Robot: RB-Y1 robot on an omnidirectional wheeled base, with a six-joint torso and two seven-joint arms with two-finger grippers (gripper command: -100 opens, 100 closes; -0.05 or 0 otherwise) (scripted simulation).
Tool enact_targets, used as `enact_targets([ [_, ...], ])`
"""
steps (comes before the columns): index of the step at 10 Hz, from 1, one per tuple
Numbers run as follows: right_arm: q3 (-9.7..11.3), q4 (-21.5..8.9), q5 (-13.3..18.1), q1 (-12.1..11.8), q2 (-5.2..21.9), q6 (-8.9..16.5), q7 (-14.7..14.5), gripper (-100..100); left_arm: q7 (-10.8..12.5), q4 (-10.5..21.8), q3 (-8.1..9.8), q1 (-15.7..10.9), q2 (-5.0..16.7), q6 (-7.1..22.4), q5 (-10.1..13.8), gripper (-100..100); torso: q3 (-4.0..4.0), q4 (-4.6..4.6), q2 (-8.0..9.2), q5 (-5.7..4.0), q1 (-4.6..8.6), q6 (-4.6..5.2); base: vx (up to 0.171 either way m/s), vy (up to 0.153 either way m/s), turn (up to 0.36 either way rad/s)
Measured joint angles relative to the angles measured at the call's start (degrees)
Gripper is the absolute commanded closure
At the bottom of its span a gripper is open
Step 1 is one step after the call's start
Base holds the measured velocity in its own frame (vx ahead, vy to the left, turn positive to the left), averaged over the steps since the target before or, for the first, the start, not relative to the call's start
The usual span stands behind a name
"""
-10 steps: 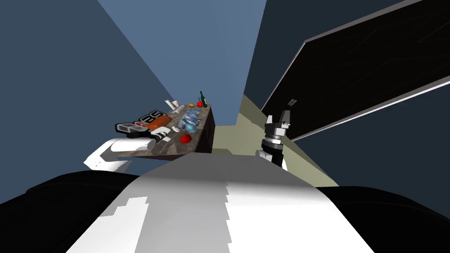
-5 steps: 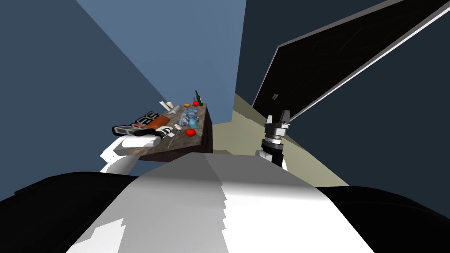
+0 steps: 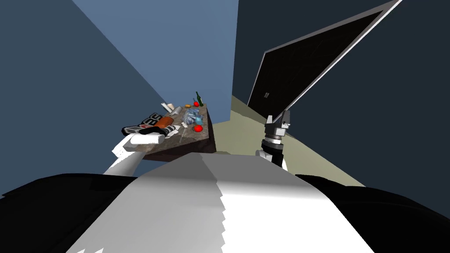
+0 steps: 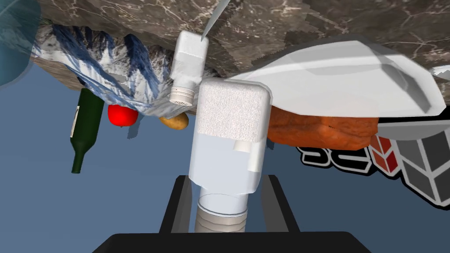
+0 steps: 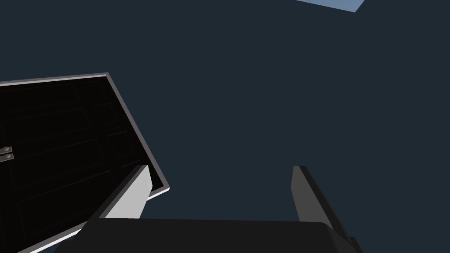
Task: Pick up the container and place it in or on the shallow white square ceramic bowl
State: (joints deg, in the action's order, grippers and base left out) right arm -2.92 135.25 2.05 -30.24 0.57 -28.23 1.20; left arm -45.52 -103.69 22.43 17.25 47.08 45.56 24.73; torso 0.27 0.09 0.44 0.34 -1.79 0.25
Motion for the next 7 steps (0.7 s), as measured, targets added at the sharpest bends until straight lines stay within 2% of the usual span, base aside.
enact_targets([
  [4, -0.01, 0.0, 0.0, -0.03, 0.0, 0.0, 0.0, 0, -2.89, 2.08, -2.41, -2.5, 0.08, -3.97, 1.86, 100, -0.42, -0.16, -0.73, 0.04, -0.1, -0.04, -0.053, 0.259, -0.087],
  [7, 0.0, 0.01, 0.0, -0.03, 0.0, -0.01, 0.0, 0, -4.36, 2.99, -3.65, -3.74, 0.38, -5.78, 3.59, 100, -0.45, -0.18, -0.77, 0.07, 0.08, -0.09, -0.036, 0.211, -0.042],
])
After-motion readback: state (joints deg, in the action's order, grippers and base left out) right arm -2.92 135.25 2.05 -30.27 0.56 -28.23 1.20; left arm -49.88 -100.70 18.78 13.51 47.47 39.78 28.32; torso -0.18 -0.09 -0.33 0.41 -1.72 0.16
